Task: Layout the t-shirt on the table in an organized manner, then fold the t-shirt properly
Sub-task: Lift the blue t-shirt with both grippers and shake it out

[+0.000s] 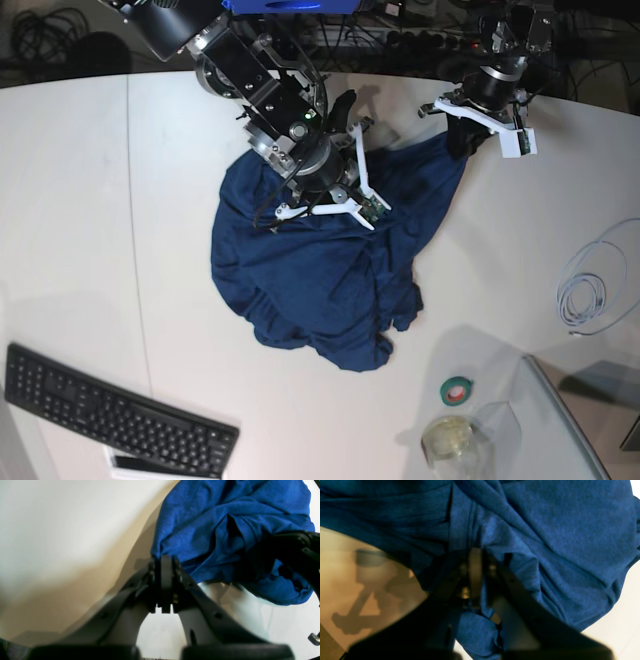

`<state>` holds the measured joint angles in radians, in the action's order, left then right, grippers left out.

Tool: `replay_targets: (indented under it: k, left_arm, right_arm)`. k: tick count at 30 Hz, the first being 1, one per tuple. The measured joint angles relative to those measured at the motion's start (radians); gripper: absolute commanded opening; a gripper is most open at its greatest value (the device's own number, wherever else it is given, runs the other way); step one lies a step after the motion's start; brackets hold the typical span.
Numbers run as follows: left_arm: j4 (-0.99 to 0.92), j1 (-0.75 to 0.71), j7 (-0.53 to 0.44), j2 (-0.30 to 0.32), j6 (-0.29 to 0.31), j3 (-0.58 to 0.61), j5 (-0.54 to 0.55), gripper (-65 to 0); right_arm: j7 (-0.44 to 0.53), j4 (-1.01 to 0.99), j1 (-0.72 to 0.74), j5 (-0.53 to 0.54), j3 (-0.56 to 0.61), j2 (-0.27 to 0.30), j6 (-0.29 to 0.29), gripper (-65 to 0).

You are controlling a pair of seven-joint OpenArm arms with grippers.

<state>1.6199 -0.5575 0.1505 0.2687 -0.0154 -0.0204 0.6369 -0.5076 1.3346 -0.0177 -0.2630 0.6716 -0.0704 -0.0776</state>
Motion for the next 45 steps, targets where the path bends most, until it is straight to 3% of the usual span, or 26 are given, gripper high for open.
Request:
replay_targets:
  k: [6,11,13,18,27,30,34,36,41,45]
  left_arm:
    - [0.003,-0.001,-0.002,0.0,0.0,0.0,0.0,-65.0]
    - [0.004,-0.001,0.0,0.001,-0.003,0.024,0.0,-65.0]
    - [0.004,0.005,0.048,0.004,0.002,0.057,-0.007,-65.0]
    - [0.004,0.055,0.121,0.013,0.001,0.175,-0.166,-65.0]
    - [0.16,0.06,0.129,0.019,-0.002,0.208,-0.192,-65.0]
    - [0.188,0.146,0.165,0.019,0.004,0.212,-0.192,-65.0]
    - [0.179,0.35,0.414,0.014,-0.005,0.212,-0.195,-65.0]
    - [0.18,0.474,0.483,0.001,0.0,0.212,-0.195,-65.0]
    - [0.021,0.767,0.528,-0.06,0.008,0.217,-0.192,-65.0]
    - [-0.116,0.896,0.549,-0.121,-0.005,0.214,-0.196,-65.0]
  right_arm:
    - [-0.05,0.121,-0.089,-0.005,-0.059,0.027,0.002,-64.7]
    - [-0.115,0.337,-0.205,-0.008,-0.151,0.103,0.009,-64.7]
    - [-0.127,0.4,-0.261,-0.005,-0.183,0.123,0.009,-64.7]
    - [-0.129,0.47,-0.384,0.0,-0.241,0.129,0.007,-64.7]
    - [-0.133,0.517,-0.441,-0.002,-0.336,0.128,0.005,-64.5]
    - [-0.142,0.536,-0.369,0.0,-0.343,0.131,0.002,-64.5]
    - [-0.14,0.448,-0.154,0.004,-0.341,0.161,-0.009,-64.5]
    - [-0.208,0.372,-0.025,0.003,-0.341,0.17,-0.012,-64.5]
    - [-0.207,0.179,0.257,0.01,-0.341,0.181,-0.073,-64.5]
    - [-0.189,0.148,0.392,0.008,-0.34,0.215,-0.117,-64.5]
